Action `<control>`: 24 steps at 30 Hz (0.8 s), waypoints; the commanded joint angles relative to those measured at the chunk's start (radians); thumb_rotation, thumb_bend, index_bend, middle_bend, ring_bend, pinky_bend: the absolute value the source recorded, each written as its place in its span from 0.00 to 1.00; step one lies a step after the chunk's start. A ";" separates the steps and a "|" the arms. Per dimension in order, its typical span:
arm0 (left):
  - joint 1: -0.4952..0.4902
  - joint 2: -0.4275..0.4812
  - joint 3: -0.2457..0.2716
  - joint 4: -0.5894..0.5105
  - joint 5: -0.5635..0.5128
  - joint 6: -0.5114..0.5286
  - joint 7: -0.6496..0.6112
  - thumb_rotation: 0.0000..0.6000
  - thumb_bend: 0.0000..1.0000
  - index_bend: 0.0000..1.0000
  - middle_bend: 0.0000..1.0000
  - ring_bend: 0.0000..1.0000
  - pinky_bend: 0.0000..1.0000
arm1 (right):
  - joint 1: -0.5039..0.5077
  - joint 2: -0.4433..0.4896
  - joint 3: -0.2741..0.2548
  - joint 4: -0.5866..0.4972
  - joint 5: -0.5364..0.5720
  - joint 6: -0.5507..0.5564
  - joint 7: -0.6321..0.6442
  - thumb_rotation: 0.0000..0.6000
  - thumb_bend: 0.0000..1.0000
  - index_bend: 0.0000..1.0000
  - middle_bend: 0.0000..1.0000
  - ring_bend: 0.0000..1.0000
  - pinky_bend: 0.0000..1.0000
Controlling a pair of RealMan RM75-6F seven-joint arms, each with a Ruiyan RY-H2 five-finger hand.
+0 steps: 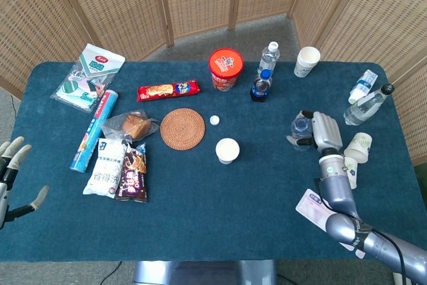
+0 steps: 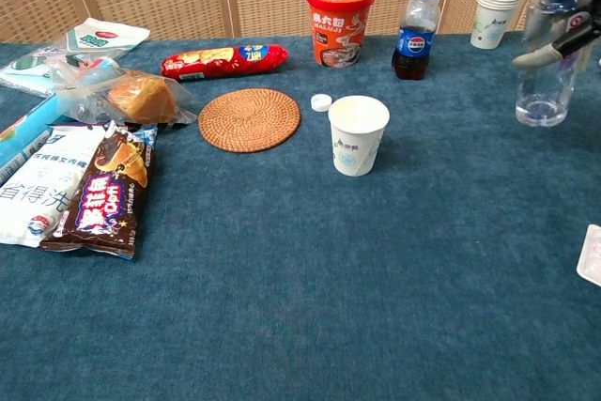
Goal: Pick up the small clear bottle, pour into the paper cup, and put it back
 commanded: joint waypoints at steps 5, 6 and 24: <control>0.003 0.003 0.008 -0.011 0.005 -0.002 0.010 0.61 0.38 0.08 0.07 0.00 0.04 | -0.049 0.019 -0.029 0.060 -0.052 -0.080 0.197 1.00 0.26 0.55 0.55 0.53 0.52; 0.004 0.003 0.008 -0.013 0.006 -0.002 0.011 0.61 0.38 0.08 0.07 0.00 0.04 | -0.053 0.014 -0.033 0.079 -0.070 -0.087 0.228 1.00 0.26 0.55 0.54 0.52 0.52; 0.025 0.009 0.019 -0.017 0.007 0.018 0.012 0.62 0.38 0.08 0.07 0.00 0.04 | -0.042 -0.091 -0.075 0.318 -0.239 -0.129 0.515 1.00 0.26 0.53 0.51 0.46 0.37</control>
